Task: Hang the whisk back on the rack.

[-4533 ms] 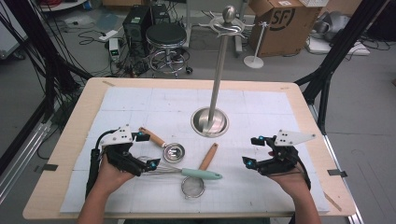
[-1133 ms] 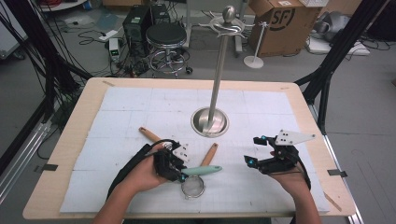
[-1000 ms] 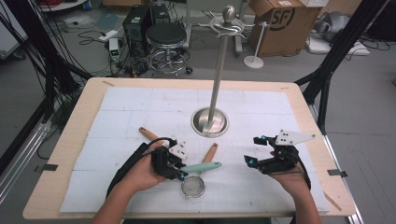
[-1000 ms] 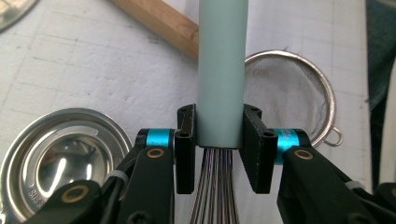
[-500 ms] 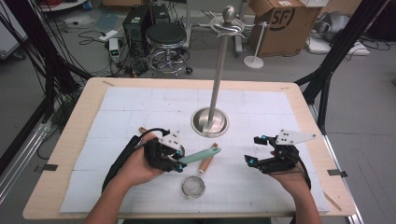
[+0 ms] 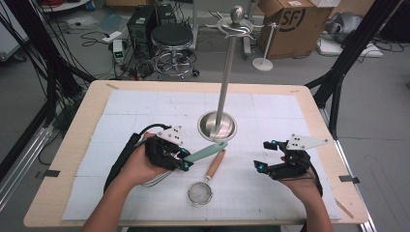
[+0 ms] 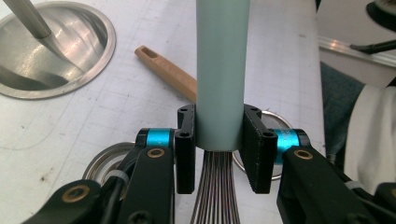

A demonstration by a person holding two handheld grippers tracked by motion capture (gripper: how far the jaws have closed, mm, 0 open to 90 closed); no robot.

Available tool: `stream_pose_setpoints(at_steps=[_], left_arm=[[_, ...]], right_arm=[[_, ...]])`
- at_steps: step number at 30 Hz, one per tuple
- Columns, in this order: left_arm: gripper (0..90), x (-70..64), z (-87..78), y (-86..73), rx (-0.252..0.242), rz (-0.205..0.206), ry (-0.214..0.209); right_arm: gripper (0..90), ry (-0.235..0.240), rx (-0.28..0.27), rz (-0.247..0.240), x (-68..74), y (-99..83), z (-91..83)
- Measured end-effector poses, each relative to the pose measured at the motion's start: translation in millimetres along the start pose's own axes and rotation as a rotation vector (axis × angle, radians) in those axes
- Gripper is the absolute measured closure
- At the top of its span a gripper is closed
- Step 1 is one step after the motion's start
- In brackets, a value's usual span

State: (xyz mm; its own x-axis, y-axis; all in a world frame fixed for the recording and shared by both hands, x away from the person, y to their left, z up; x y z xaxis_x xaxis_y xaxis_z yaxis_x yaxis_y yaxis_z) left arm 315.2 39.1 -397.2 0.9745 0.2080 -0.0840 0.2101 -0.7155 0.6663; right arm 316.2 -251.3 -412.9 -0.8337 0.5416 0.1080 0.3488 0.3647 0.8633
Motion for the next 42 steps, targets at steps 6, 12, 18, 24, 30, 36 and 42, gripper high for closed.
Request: stream_pose_setpoints(at_steps=[6, 12, 18, 24, 30, 36, 42], left_arm=[[69.3, 3.2, -11.6, 12.4, -0.035, 0.006, 0.007], [69.3, 9.5, -18.6, 17.2, -0.107, -0.017, -0.018], [69.3, 11.0, -24.2, 22.4, -0.181, -0.029, -0.089], [69.3, 16.0, -31.2, 25.4, -0.240, -0.048, -0.125], [69.3, 21.8, -44.6, 38.8, -0.228, -0.018, -0.102], [69.3, 35.1, -64.8, 55.4, -0.254, -0.009, -0.073], [69.3, 46.6, -85.4, 68.9, -0.291, 0.011, -0.059]], right_arm=[[16.6, 0.002, 0.003, 0.003, 0.5, 0.0, 0.3], [16.6, 0.001, 0.001, 0.001, 0.0, 0.0, 0.0], [16.6, 0.005, 0.004, 0.003, 0.8, -0.1, 0.5], [16.6, 0.003, 0.006, 0.001, 0.6, -0.3, 1.5], [16.6, 0.004, 0.011, -0.002, 0.4, -0.6, 3.2], [16.6, 0.006, 0.012, 0.002, 1.1, -0.7, 2.8], [16.6, 0.005, 0.011, 0.004, 1.3, -0.9, 2.6]])
Point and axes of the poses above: each handheld gripper's, and its own axes: z roughly forward along the jaws, y roughly out of its top, x roughly to its left, the point moved 7 cm from there along z, roughly forward along the jaws, and after that the axes turned 4 degrees about x, right-handed, at the moved point
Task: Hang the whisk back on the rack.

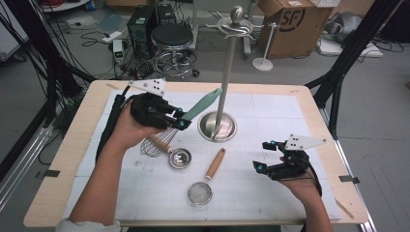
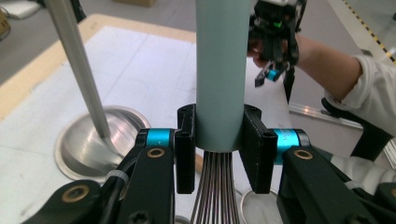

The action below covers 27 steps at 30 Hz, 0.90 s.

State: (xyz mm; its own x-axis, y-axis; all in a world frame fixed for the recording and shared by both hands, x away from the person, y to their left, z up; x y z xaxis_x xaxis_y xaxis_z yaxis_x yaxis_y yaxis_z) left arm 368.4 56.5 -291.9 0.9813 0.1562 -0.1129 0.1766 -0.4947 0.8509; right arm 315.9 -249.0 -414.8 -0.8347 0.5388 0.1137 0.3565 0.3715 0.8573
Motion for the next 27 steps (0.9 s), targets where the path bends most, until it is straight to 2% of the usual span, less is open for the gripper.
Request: stream_pose_setpoints(at_steps=[3, 9, 14, 17, 22, 27], left_arm=[[69.3, 7.3, -5.4, 9.3, -0.024, 0.006, -0.006], [69.3, 20.9, -10.9, 26.3, -0.022, 0.019, 0.003], [69.3, 32.2, -19.2, 40.1, -0.039, 0.016, 0.016], [69.3, 39.4, -24.7, 47.7, -0.067, 0.019, 0.014], [69.2, 50.9, -32.5, 58.7, -0.106, -0.010, 0.032], [69.3, 58.0, -38.9, 66.7, -0.108, -0.004, 0.041]], right_arm=[[16.6, -0.001, 0.004, -0.004, -0.4, -0.3, 0.3], [16.6, 0.002, 0.001, 0.002, 0.0, -0.1, 0.0], [16.6, -0.001, 0.000, -0.003, -1.0, -0.2, 0.0], [16.6, 0.000, 0.001, -0.002, -1.4, -0.6, -0.1], [16.6, 0.000, 0.002, -0.006, -1.1, -0.7, 0.5], [16.6, 0.002, -0.002, -0.006, -0.8, -0.4, 0.0]])
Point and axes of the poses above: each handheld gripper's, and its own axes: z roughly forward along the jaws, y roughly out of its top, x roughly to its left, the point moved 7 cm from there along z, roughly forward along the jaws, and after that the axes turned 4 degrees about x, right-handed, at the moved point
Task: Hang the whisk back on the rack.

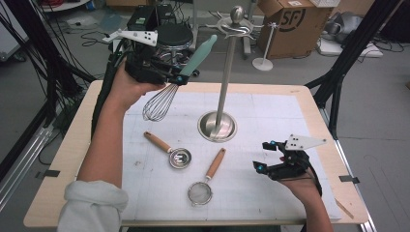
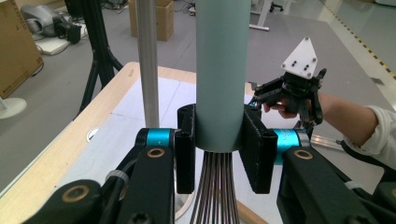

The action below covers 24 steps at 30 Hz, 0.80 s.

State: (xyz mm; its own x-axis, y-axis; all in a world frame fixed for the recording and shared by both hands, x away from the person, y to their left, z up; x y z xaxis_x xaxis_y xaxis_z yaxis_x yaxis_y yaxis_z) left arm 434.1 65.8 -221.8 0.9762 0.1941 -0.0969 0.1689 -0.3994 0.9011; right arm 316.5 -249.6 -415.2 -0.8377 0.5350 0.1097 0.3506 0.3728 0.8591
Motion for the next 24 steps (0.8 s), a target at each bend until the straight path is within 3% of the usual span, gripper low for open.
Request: stream_pose_setpoints(at_steps=[3, 5, 10, 14, 24], left_arm=[[69.3, 6.3, -2.7, 5.7, -0.018, -0.006, 0.018], [69.3, 9.1, -3.1, 7.8, -0.045, -0.016, 0.007], [69.3, 21.9, -4.6, 3.4, -0.039, -0.045, 0.043], [69.3, 25.4, -8.0, 5.8, -0.067, -0.053, 0.049], [69.3, 37.8, -1.4, 6.9, -0.040, -0.068, 0.101]], right_arm=[[16.6, 0.000, -0.001, 0.001, -0.2, 0.0, -0.7], [16.6, -0.001, -0.004, 0.004, -0.4, 0.1, -1.2], [16.6, -0.003, -0.006, 0.007, -2.0, -0.5, -2.4], [16.6, 0.000, -0.001, 0.010, -1.2, -0.9, -2.3], [16.6, -0.003, -0.001, 0.014, -3.8, -1.9, -2.3]])
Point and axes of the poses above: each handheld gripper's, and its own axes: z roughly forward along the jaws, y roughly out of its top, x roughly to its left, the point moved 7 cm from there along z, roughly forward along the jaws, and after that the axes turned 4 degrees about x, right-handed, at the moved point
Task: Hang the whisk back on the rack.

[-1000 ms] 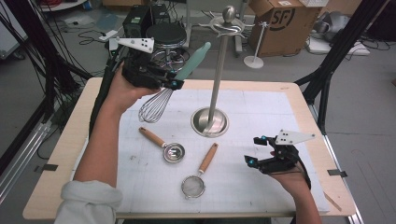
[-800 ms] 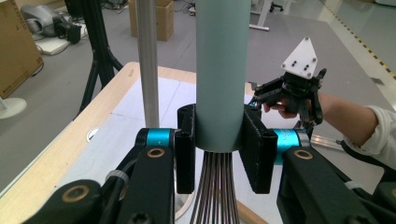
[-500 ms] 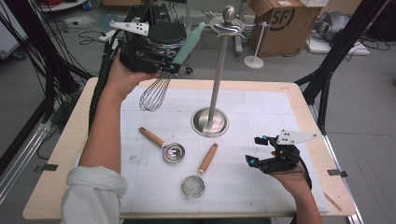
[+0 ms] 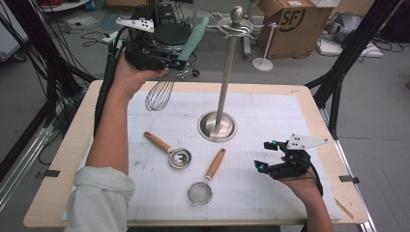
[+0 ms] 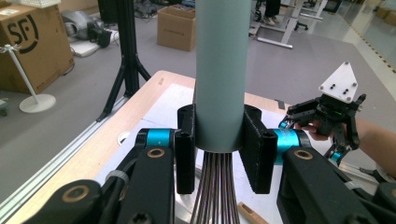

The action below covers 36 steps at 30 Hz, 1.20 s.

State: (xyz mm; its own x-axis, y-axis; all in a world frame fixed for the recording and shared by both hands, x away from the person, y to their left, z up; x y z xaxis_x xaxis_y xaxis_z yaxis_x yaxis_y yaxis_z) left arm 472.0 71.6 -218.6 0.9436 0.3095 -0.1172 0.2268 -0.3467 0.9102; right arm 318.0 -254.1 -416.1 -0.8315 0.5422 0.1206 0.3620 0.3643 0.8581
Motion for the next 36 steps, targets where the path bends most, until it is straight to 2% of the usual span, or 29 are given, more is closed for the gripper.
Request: stream_pose_setpoints(at_steps=[5, 12, 16, 21, 29, 33, 36], left_arm=[[69.3, -1.8, 5.8, 6.7, 0.020, 0.019, 0.009], [69.2, -3.9, 18.4, 4.1, 0.059, 0.019, 0.016], [69.1, -2.9, 25.3, 3.1, 0.077, 0.019, 0.036], [69.0, -4.8, 40.7, -1.7, 0.148, 0.043, 0.052], [68.0, -7.5, 55.0, -0.7, 0.143, 0.023, 0.034], [58.7, -6.7, 54.4, -2.5, 0.147, 0.012, 0.048], [53.6, -5.7, 49.7, -4.9, 0.117, 0.003, 0.045]], right_arm=[[16.6, -0.002, 0.000, -0.001, -1.0, -0.4, -0.4], [16.6, -0.001, -0.001, -0.002, 0.0, -0.5, -0.8], [16.6, 0.000, -0.004, 0.001, 0.3, -0.2, -1.4], [16.6, -0.003, -0.006, -0.003, -0.6, -0.3, -1.6], [16.6, -0.008, -0.004, 0.000, -1.1, -0.7, -1.9], [16.6, -0.009, -0.003, -0.002, -1.4, -1.3, -2.0], [16.6, -0.007, -0.006, -0.005, -0.9, -1.1, -1.8]])
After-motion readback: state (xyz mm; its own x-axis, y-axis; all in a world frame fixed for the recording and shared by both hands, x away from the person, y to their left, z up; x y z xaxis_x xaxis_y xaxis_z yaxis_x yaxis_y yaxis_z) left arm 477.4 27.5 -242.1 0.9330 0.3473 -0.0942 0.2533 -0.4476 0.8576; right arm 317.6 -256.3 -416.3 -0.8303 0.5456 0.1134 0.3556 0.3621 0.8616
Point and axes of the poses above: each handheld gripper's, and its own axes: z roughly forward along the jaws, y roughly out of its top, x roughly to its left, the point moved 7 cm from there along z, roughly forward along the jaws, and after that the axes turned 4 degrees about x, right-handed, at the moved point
